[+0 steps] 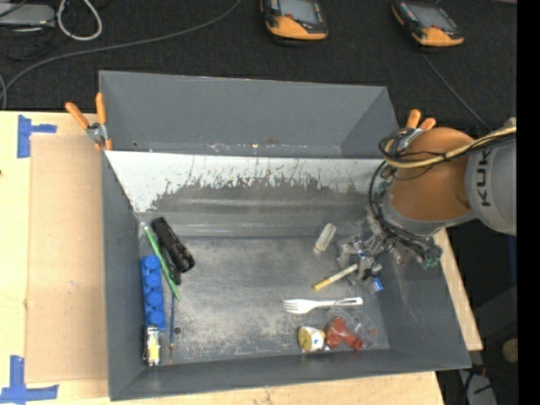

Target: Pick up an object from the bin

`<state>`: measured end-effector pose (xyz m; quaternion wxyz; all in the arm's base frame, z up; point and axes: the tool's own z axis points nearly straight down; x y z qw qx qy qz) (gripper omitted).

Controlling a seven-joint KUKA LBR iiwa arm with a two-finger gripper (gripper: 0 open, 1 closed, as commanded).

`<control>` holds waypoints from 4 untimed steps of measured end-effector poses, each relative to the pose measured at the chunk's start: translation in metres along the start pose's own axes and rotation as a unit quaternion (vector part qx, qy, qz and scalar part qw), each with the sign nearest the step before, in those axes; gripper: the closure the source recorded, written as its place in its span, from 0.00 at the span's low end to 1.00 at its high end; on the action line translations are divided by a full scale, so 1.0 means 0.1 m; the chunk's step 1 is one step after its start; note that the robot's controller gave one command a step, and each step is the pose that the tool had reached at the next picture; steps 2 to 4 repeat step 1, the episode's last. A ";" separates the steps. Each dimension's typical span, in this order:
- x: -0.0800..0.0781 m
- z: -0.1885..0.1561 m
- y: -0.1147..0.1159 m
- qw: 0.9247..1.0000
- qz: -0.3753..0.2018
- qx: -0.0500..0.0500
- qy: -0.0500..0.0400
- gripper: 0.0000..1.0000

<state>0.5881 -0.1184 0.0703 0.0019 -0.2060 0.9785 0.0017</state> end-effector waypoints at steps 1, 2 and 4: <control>0.03 -0.16 0.03 1.000 0.000 -0.003 0.004 1.00; 0.03 -0.16 0.03 1.000 0.000 -0.003 0.004 1.00; 0.03 -0.16 0.03 1.000 0.000 -0.003 0.004 1.00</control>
Offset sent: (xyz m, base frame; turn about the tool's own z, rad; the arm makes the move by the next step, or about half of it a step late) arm -0.0025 0.0008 0.0774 -0.0006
